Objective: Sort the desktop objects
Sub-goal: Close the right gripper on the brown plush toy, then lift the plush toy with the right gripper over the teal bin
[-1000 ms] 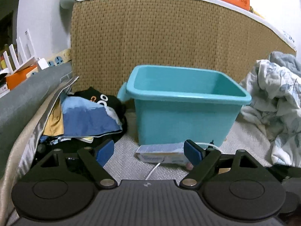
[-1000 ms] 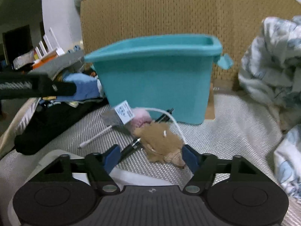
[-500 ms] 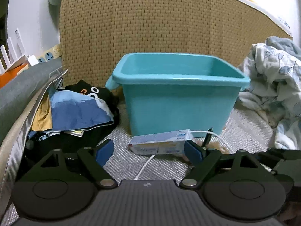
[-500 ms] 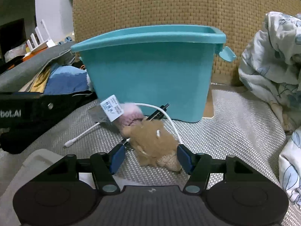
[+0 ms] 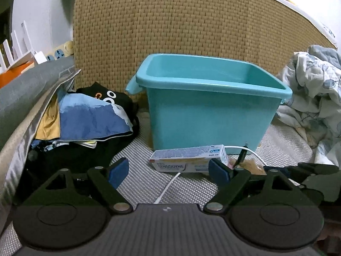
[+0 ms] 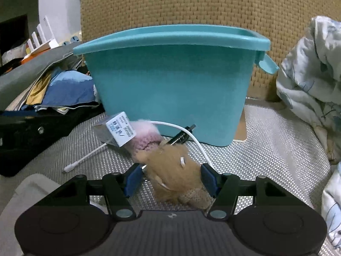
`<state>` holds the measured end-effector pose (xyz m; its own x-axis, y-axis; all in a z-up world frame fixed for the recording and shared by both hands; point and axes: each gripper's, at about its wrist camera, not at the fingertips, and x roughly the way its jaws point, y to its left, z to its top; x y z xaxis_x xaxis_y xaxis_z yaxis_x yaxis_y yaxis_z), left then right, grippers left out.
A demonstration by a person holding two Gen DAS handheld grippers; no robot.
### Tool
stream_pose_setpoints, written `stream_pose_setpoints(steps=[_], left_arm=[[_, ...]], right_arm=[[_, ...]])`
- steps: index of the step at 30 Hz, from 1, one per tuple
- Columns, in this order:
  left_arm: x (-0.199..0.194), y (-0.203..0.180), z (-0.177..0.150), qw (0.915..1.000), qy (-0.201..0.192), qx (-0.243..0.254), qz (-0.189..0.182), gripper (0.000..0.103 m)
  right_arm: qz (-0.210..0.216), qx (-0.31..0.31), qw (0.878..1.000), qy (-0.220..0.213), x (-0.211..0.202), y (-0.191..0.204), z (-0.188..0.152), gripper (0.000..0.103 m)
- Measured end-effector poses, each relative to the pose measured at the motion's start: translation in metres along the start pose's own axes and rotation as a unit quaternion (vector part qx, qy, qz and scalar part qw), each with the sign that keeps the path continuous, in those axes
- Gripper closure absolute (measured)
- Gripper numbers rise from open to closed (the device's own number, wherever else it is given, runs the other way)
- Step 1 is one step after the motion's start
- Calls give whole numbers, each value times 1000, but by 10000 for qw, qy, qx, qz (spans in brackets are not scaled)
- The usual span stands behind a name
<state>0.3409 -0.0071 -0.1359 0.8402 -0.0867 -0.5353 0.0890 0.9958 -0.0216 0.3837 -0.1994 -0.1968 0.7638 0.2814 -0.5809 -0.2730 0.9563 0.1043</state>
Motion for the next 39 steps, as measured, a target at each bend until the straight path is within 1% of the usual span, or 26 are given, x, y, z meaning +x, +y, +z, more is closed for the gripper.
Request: stream_pose_setpoints(steps=[2, 5, 8, 10, 12, 15, 19, 23, 27, 29, 31, 33, 35, 37, 38, 39], left_arm=[[0, -1, 0, 10000, 12, 33, -12, 18], [0, -1, 0, 10000, 24, 25, -31, 18], [1, 0, 0, 10000, 40, -16, -32, 18], [2, 0, 1, 10000, 59, -37, -19, 18], [2, 0, 1, 10000, 63, -54, -2, 18], [2, 0, 2, 10000, 70, -52, 11, 18], [1, 1, 3, 10000, 45, -65, 49, 18], [3, 2, 3, 9998, 78, -109, 132, 18], [2, 4, 6, 9997, 13, -124, 224, 18], [1, 4, 6, 9994, -30, -101, 334, 17], [0, 4, 7, 9987, -81, -44, 503, 17], [-1, 5, 8, 9978, -163, 36, 648, 17], [-2, 8, 10, 9977, -213, -22, 643, 17], [-2, 10, 11, 9980, -213, -47, 591, 17], [-2, 9, 11, 9979, -224, -8, 612, 17], [-3, 7, 12, 9970, -283, 136, 713, 17]], right_arm=[[123, 187, 9997, -25, 1, -4, 0, 38], [170, 279, 9994, 63, 4, -6, 1, 38], [195, 318, 9993, 90, 5, -8, 1, 41], [276, 359, 9989, 126, 5, -9, 1, 46], [399, 329, 9985, 182, 6, -9, 2, 58], [428, 189, 9987, 205, 5, -5, 2, 64], [420, 74, 9989, 181, 2, -1, 3, 67], [337, -57, 9994, -65, -11, 6, 8, 68], [284, -224, 9985, -399, -30, 15, 17, 68], [410, -266, 9967, -643, -39, 17, 19, 68], [450, -198, 9957, -785, -45, 16, 21, 68], [508, -62, 9950, -859, -49, 14, 23, 70], [534, 38, 9943, -926, -54, 12, 24, 70], [489, -21, 9939, -993, -58, 12, 26, 70], [444, -52, 9937, -1026, -59, 12, 26, 70], [395, -83, 9936, -1058, -61, 12, 27, 70]])
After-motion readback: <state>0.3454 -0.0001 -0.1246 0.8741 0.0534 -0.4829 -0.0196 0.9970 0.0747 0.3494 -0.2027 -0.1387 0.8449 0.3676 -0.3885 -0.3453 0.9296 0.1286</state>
